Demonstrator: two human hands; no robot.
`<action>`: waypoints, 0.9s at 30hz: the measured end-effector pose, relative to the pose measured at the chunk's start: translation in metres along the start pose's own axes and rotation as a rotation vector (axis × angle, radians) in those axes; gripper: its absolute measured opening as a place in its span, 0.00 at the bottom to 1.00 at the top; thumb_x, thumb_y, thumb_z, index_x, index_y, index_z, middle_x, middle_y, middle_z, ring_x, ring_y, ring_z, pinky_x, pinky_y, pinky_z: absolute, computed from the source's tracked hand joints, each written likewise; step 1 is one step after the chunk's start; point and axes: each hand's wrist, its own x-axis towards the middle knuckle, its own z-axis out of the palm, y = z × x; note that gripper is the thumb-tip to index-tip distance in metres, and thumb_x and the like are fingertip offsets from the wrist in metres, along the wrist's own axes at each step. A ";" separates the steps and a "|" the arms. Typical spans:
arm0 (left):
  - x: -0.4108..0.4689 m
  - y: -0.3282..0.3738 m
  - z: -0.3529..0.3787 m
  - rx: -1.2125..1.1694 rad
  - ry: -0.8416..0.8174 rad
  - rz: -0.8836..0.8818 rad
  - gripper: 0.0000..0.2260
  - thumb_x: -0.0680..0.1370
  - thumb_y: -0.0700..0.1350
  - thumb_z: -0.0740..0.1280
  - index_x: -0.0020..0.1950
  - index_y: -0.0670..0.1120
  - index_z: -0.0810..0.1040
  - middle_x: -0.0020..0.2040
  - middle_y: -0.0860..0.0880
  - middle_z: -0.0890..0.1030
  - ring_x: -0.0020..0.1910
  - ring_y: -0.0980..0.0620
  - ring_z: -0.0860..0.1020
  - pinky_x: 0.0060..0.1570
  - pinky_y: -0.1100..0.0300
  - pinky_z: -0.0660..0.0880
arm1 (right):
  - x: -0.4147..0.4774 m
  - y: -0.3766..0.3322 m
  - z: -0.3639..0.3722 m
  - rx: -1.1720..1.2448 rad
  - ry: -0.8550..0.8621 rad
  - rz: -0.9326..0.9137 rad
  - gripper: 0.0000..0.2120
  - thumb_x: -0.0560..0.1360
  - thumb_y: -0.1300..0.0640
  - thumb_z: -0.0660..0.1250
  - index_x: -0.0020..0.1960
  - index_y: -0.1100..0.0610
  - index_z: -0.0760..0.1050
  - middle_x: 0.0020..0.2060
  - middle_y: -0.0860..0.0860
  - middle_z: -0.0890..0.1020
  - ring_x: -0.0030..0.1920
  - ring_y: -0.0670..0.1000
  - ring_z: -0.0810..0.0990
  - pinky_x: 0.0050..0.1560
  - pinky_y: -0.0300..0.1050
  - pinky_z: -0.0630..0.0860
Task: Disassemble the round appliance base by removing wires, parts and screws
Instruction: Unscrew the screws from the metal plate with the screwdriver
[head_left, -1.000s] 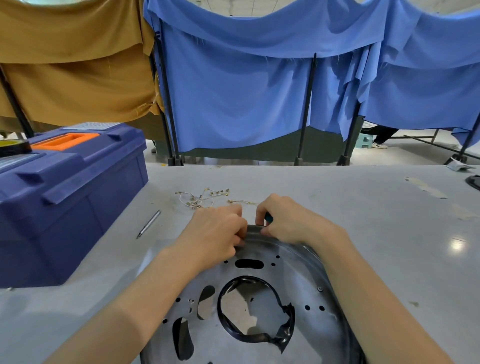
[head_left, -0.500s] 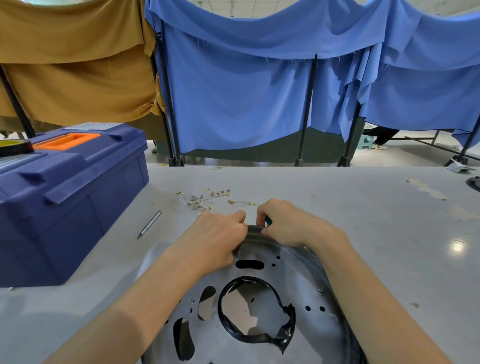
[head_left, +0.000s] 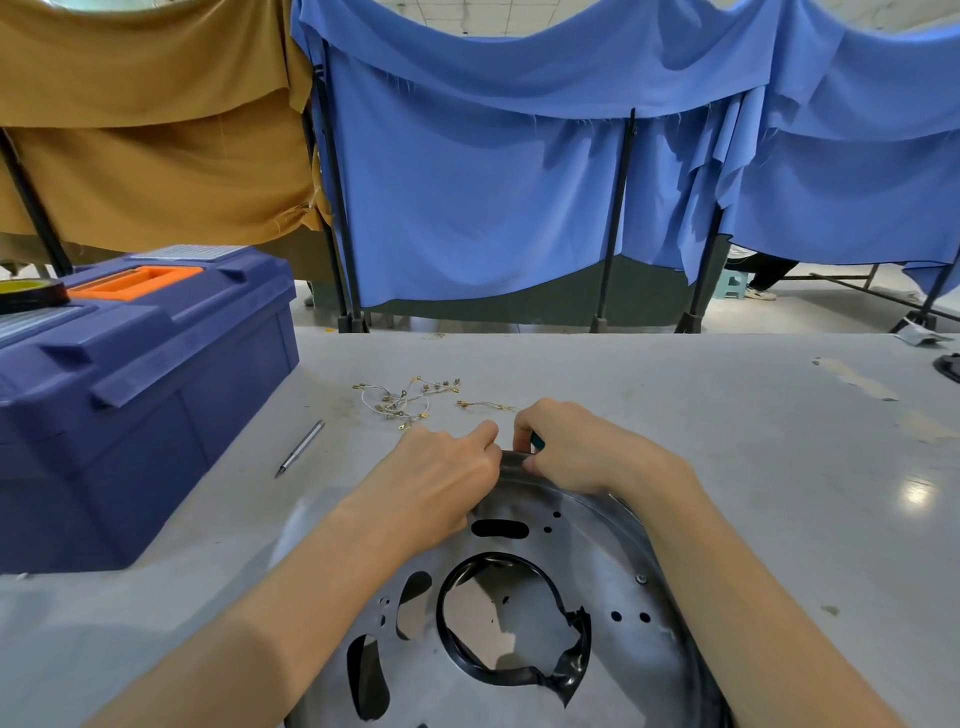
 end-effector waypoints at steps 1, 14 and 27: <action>0.000 0.000 0.000 -0.003 0.004 -0.002 0.11 0.73 0.34 0.59 0.54 0.43 0.69 0.53 0.45 0.67 0.27 0.48 0.59 0.26 0.56 0.51 | 0.000 0.000 0.000 0.003 -0.002 0.001 0.07 0.78 0.64 0.61 0.50 0.53 0.69 0.48 0.52 0.72 0.48 0.54 0.73 0.45 0.44 0.69; -0.001 0.000 0.002 0.010 0.031 0.005 0.11 0.74 0.34 0.58 0.55 0.42 0.69 0.54 0.45 0.67 0.31 0.46 0.65 0.26 0.57 0.50 | -0.001 0.000 0.000 -0.003 0.008 0.003 0.07 0.78 0.63 0.61 0.51 0.53 0.70 0.50 0.52 0.73 0.49 0.54 0.73 0.46 0.44 0.70; 0.000 0.001 0.008 0.032 0.080 0.031 0.13 0.74 0.32 0.58 0.57 0.42 0.69 0.55 0.44 0.68 0.31 0.45 0.67 0.26 0.57 0.49 | -0.002 -0.001 0.000 0.004 0.010 0.010 0.10 0.78 0.64 0.61 0.58 0.56 0.73 0.54 0.54 0.75 0.51 0.55 0.75 0.51 0.47 0.74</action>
